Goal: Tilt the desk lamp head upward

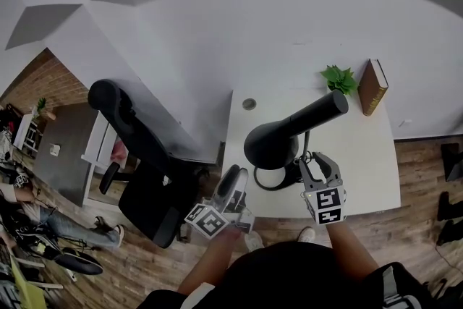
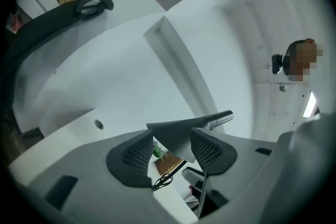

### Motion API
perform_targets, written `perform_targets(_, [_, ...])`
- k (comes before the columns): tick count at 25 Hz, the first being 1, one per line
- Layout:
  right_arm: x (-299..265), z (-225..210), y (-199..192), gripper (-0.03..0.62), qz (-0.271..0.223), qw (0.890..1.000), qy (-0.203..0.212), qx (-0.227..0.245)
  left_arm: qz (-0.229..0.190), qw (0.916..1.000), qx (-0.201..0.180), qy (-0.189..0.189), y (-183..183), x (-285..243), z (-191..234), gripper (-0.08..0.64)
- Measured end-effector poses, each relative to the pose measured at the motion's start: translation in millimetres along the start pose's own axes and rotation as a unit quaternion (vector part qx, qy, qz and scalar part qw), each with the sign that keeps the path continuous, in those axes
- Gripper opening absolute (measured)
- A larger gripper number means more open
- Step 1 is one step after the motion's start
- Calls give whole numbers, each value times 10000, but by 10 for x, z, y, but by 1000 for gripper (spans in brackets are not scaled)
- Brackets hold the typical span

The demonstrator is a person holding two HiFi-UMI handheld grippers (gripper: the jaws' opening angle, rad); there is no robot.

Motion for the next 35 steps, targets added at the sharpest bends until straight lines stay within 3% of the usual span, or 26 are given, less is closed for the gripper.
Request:
perform_targets(4, [-77,-38,-31,143,65,10000,17,6,-180,9954,909,-235,-43,-73,-7,227])
perform_targets(7, [-143,-60,-56,143,120,9999,17,35,-382,9808,1842,-523,-109,-173,20,239])
perform_targets(11, [-204,-32,-76,144,154,9999,-18,58,-455,9650,2516,-579,-178,-255,101,247])
perform_targets(20, [-272,-41,-103,139,178,9997,-120,131,-515,9565,2814,-574,-263,-418,167,247])
perform_targets(30, [-299,9,-103,40,144,9993,-299,175,-700,9402,3274,-627,-181,-568,156,243])
perform_targets(33, [-297,17,-103,38,124,9991,-388,119,-688,9367,3405,-449,-202,-587,158,117])
perform_targets(35, [-291,16,-110,38,103,9991,-400,111,-733,9331,3496,-427,-229,-581,183,106])
Point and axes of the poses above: the fingertips, and each gripper's own axes: x backward along the fingers, z to its left, y out of its top, the point moved 9 cm from there along x, backward along the fingers, and after that the axes turned 4 degrees about -x, right-handed, at the moved point
